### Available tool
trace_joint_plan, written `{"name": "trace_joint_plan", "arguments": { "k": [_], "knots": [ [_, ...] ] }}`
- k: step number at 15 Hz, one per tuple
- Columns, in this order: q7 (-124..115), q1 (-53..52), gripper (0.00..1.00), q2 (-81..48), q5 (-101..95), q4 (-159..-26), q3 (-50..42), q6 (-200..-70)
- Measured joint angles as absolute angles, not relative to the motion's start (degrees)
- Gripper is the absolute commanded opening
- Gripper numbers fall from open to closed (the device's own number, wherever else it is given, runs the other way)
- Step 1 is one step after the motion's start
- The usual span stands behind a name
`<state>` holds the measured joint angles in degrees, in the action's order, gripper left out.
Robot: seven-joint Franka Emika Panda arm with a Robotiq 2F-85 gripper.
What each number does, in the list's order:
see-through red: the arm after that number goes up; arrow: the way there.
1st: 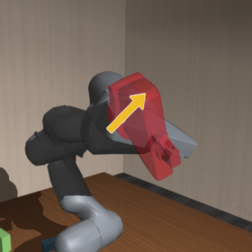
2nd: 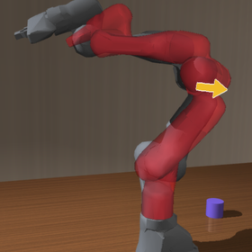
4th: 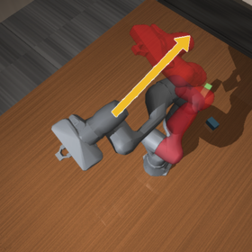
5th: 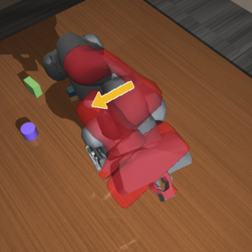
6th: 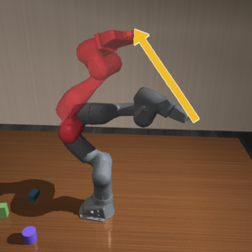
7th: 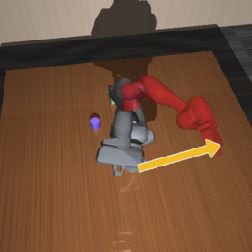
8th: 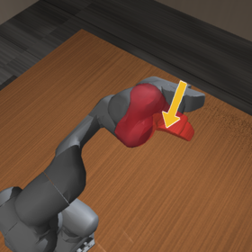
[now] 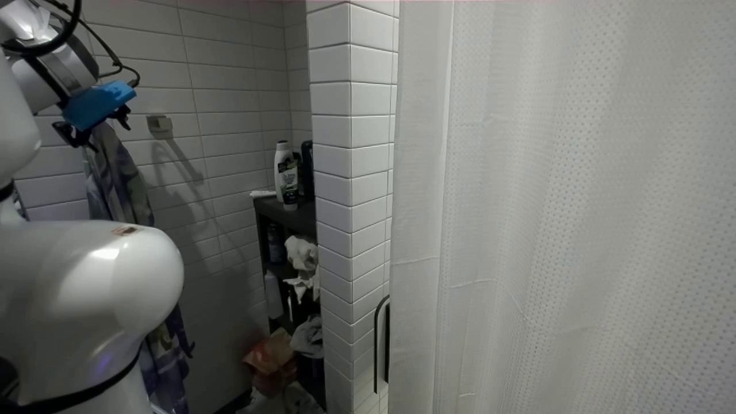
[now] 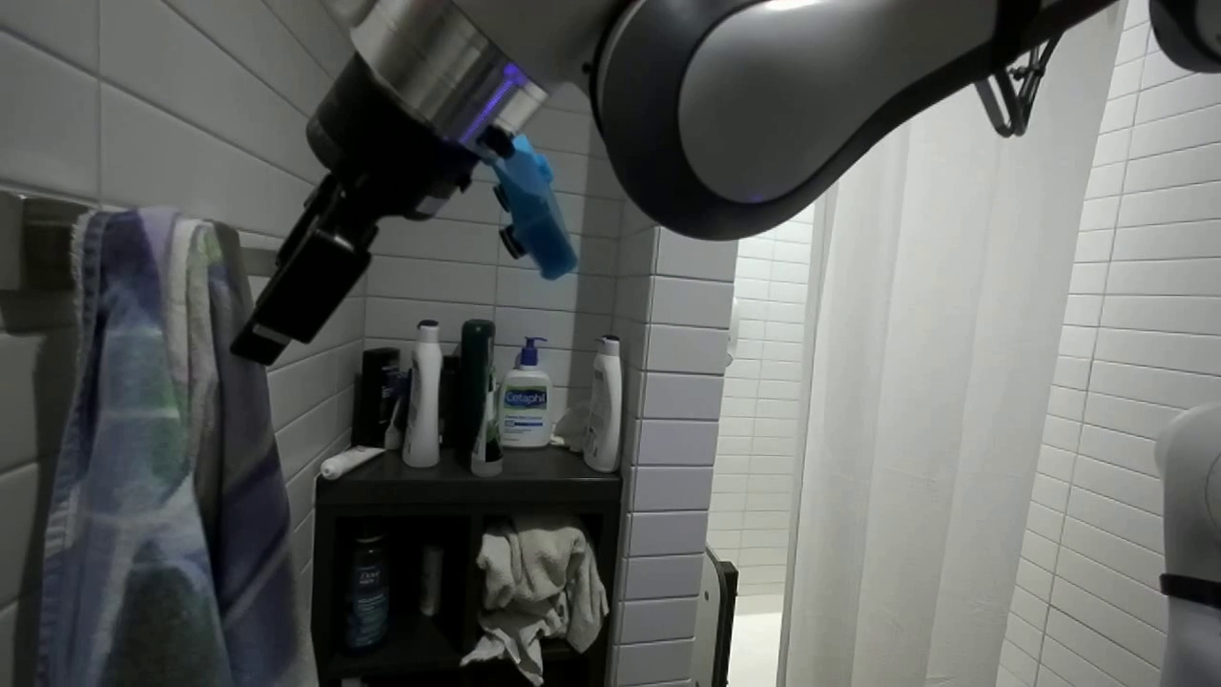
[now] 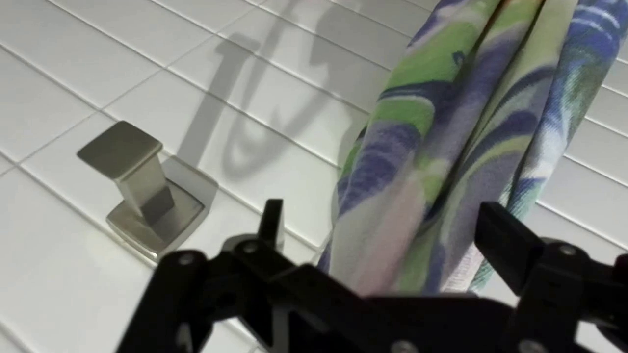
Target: Hang the towel on the hook
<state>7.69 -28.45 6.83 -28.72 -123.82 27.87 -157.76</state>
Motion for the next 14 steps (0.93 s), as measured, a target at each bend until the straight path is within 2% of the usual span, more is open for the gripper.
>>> {"name": "trace_joint_plan", "arguments": {
  "k": [14],
  "knots": [
    [6.8, -27.6, 1.0, 3.3, -25.3, -120.4, 28.6, -158.4]
  ]
}}
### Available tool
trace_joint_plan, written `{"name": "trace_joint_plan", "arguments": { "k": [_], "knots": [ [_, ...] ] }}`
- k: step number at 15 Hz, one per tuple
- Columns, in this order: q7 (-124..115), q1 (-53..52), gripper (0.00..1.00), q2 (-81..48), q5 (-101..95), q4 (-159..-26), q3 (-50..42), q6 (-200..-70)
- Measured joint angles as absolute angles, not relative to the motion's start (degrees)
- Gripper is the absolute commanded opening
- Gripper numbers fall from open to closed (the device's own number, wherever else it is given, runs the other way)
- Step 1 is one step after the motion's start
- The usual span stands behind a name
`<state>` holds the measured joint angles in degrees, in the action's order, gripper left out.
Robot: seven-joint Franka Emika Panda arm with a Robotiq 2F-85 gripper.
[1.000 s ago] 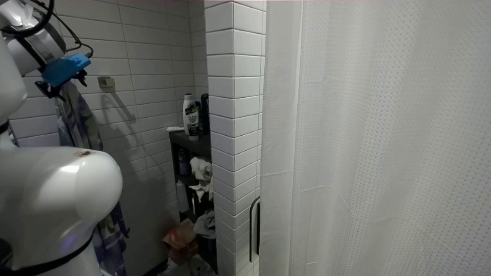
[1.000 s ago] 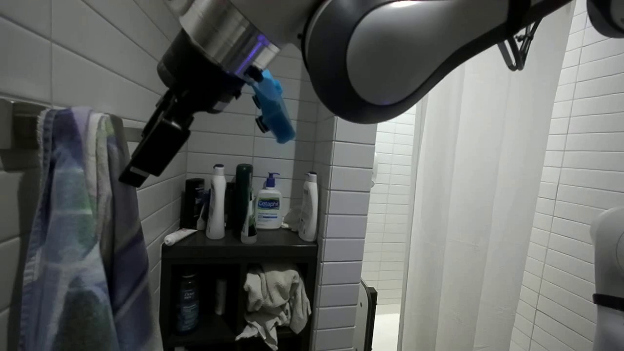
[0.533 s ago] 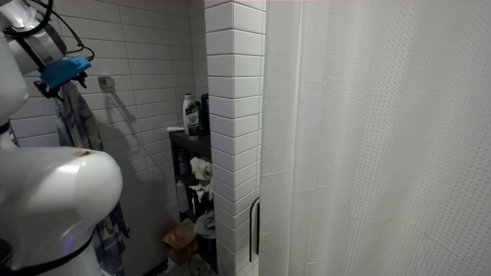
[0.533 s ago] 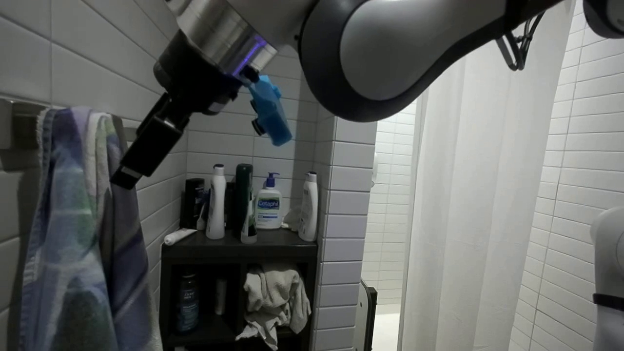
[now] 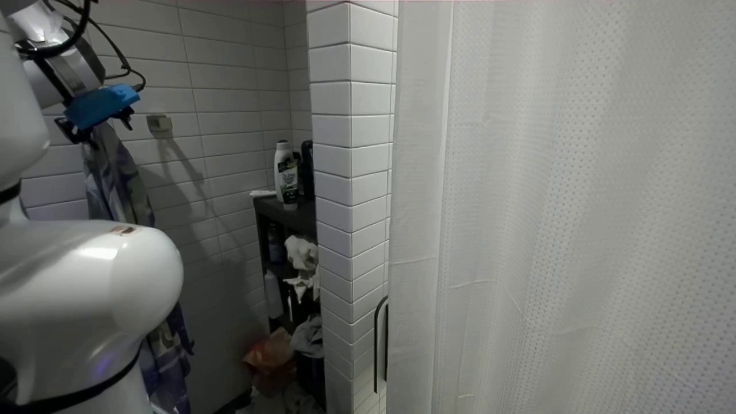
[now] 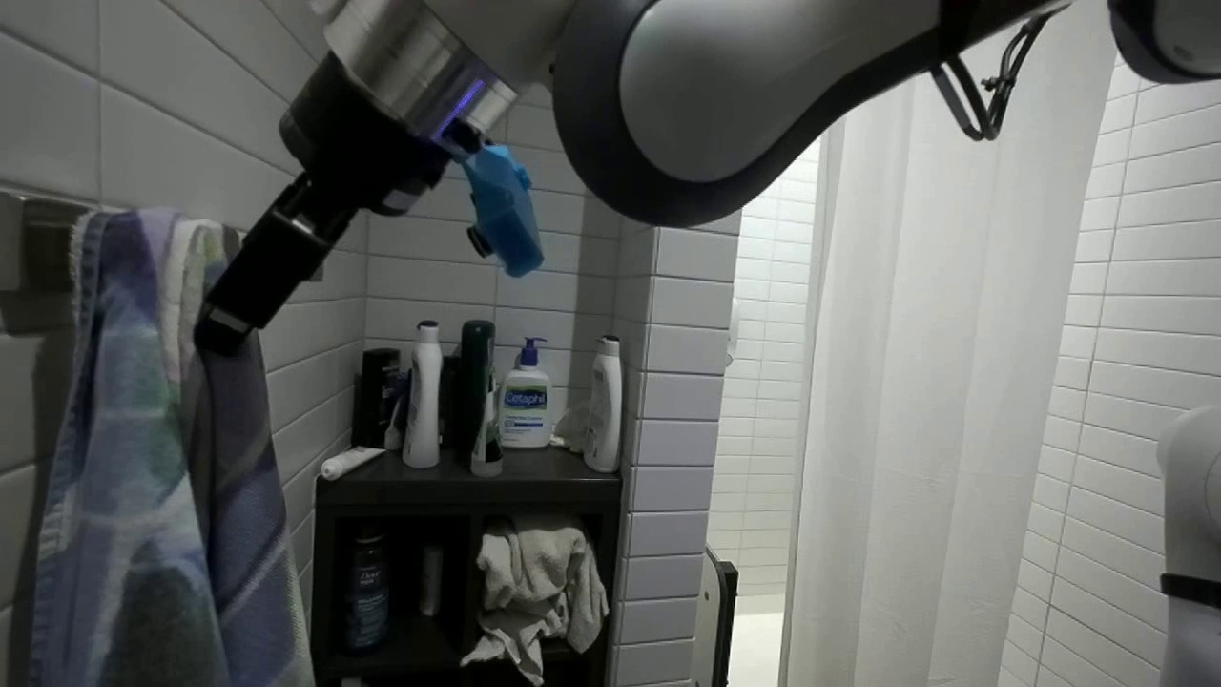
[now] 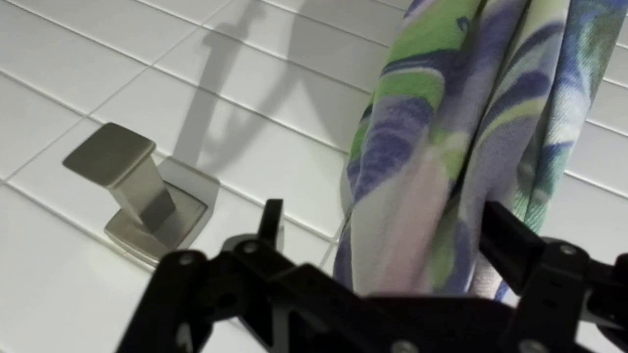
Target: Hang the towel on the hook
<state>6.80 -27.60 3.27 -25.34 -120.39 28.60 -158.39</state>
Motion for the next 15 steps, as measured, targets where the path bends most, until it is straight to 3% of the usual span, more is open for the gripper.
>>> {"name": "trace_joint_plan", "arguments": {
  "k": [3, 5, 11, 15],
  "knots": [
    [6.4, -27.9, 1.0, 1.0, -25.3, -118.8, 29.1, -158.3],
    [6.2, -28.0, 0.74, -0.3, -25.3, -118.1, 29.2, -158.2],
    [6.1, -28.0, 0.28, -2.0, -25.4, -117.4, 29.1, -158.1],
    [6.1, -28.0, 0.03, -1.7, -25.5, -117.4, 29.0, -156.9]
  ]
}}
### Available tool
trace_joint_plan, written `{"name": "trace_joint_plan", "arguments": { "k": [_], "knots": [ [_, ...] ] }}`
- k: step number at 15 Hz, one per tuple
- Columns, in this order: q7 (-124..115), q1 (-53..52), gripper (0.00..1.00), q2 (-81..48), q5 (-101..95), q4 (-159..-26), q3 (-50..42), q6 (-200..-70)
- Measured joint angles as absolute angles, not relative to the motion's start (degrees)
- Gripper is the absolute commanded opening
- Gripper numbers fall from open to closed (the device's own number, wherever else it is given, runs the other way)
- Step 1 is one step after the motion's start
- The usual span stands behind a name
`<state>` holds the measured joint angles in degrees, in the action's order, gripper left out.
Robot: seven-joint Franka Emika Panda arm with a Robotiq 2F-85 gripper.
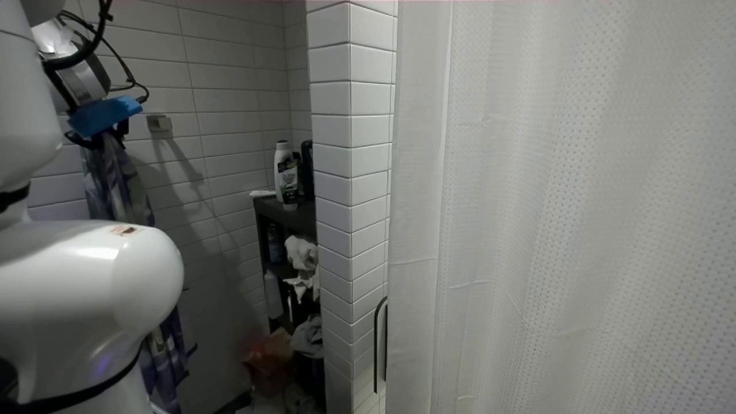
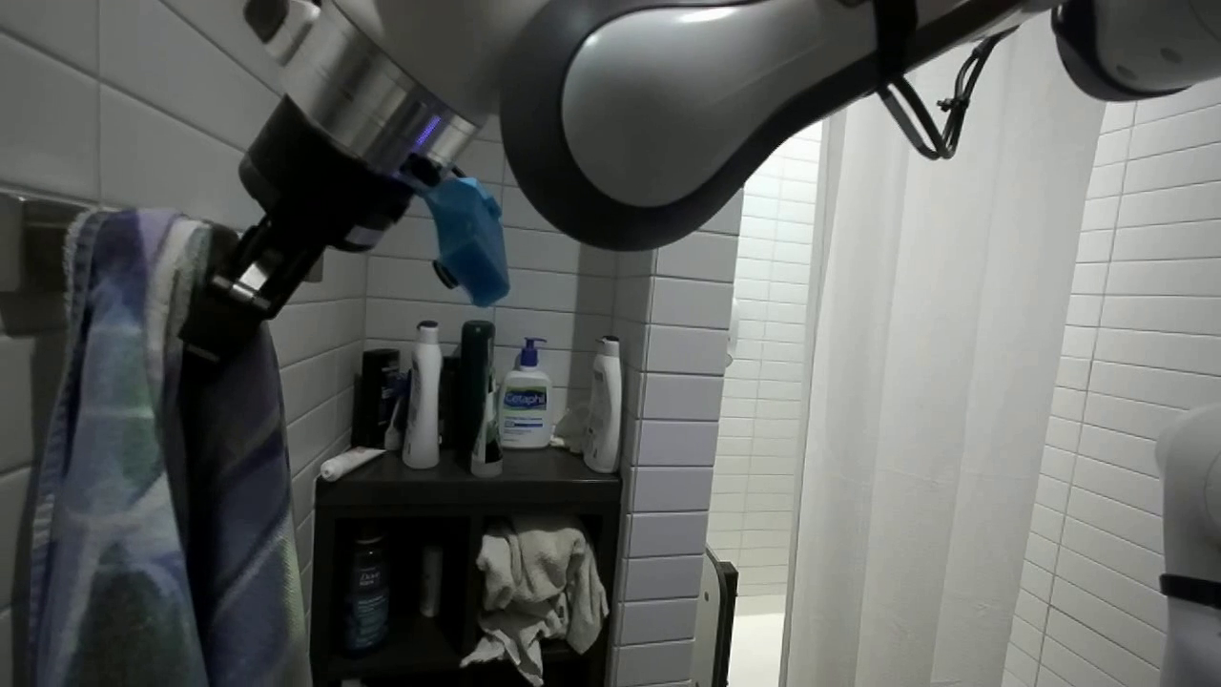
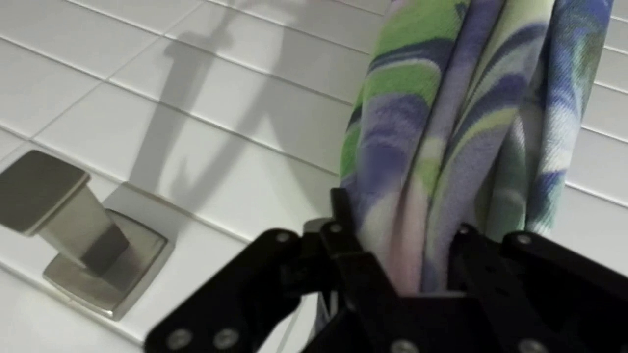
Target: Hang the towel on the hook
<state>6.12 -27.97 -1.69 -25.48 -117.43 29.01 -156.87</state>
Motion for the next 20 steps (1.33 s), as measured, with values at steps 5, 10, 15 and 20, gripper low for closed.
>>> {"name": "trace_joint_plan", "arguments": {
  "k": [5, 10, 15, 20],
  "knots": [
    [6.3, -28.5, 0.02, 0.0, -25.3, -117.9, 29.2, -154.3],
    [6.6, -29.4, 0.02, 2.9, -25.1, -118.4, 29.9, -151.4],
    [7.4, -29.6, 0.02, 5.1, -25.1, -119.0, 30.4, -149.8],
    [7.7, -29.6, 0.02, 6.3, -25.4, -119.5, 30.6, -149.6]
  ]
}}
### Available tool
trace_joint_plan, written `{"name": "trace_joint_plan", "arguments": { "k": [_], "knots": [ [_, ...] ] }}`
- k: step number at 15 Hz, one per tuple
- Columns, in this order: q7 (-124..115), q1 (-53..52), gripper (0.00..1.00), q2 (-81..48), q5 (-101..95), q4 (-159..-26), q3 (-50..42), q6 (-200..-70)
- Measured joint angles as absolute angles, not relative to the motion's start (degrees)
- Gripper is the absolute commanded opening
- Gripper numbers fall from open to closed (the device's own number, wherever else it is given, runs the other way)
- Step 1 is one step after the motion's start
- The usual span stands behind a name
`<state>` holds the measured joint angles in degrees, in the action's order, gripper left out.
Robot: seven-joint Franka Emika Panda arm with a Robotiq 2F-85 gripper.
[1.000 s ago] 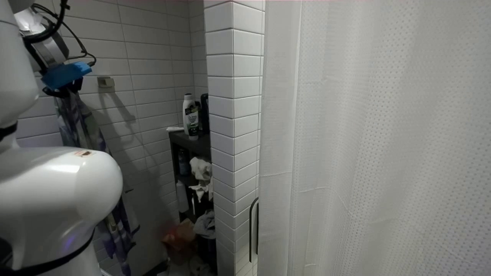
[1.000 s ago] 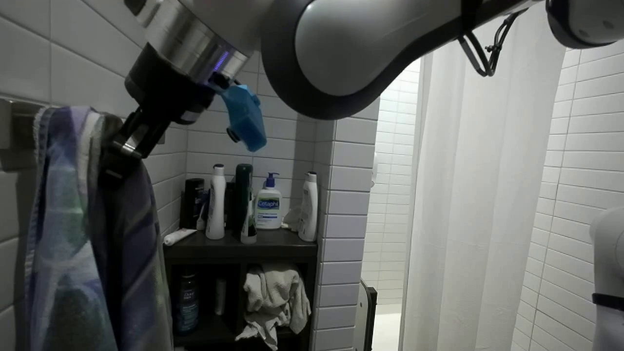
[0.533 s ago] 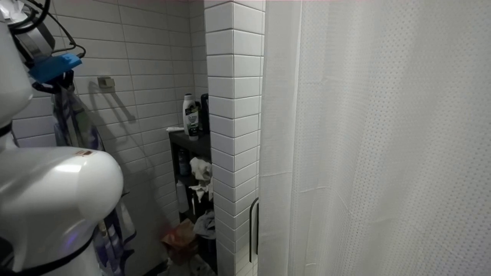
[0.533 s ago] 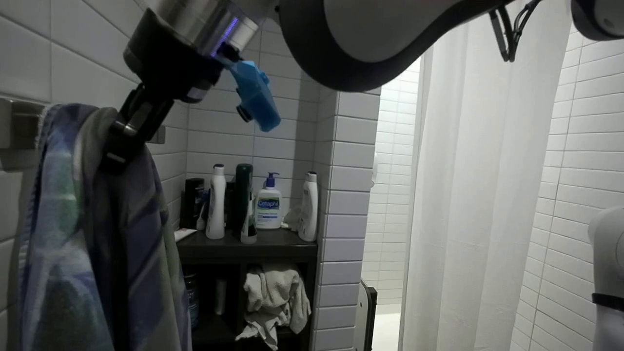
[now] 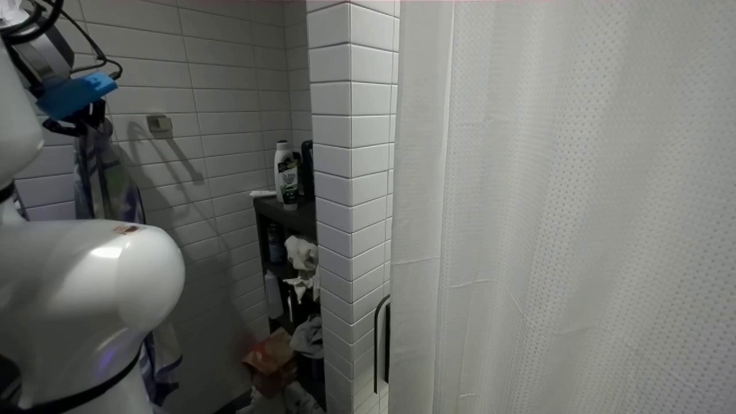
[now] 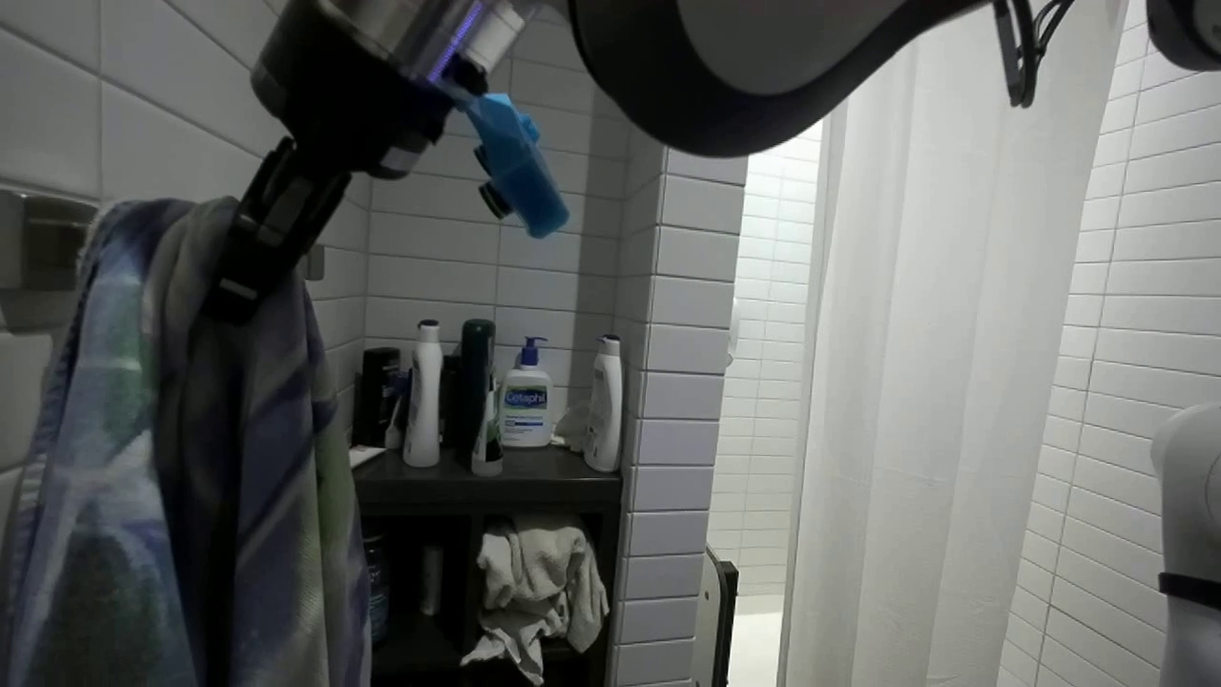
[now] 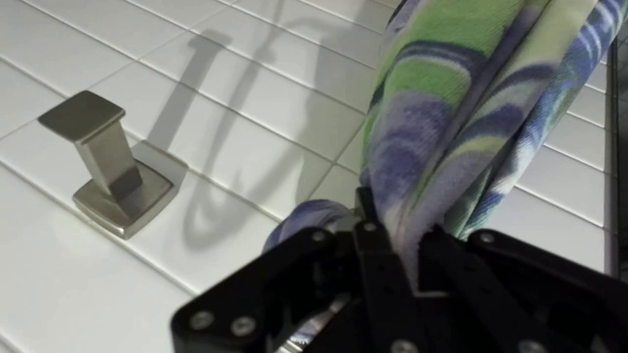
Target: Hang the towel on the hook
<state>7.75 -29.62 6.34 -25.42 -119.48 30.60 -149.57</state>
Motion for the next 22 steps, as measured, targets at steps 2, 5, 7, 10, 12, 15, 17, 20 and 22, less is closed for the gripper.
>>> {"name": "trace_joint_plan", "arguments": {
  "k": [2, 5, 7, 10, 12, 15, 17, 20, 22],
  "knots": [
    [7.7, -29.6, 0.02, 6.5, -26.3, -119.5, 30.6, -149.4],
    [7.6, -29.6, 0.02, 6.8, -28.0, -119.4, 30.9, -148.5],
    [7.6, -29.6, 0.02, 7.6, -28.7, -119.2, 31.1, -147.3],
    [8.3, -29.6, 0.02, 10.1, -29.0, -118.0, 31.7, -145.0],
    [8.8, -29.6, 0.02, 12.5, -29.0, -116.5, 32.2, -142.6],
    [9.3, -29.4, 0.02, 14.9, -29.3, -115.3, 32.8, -139.9],
    [9.5, -29.1, 0.02, 15.8, -29.3, -114.9, 33.1, -138.5],
    [9.6, -28.6, 0.02, 17.3, -29.3, -113.3, 33.2, -138.2],
    [9.6, -28.3, 0.02, 18.8, -29.3, -112.2, 33.3, -137.8]
  ]
}}
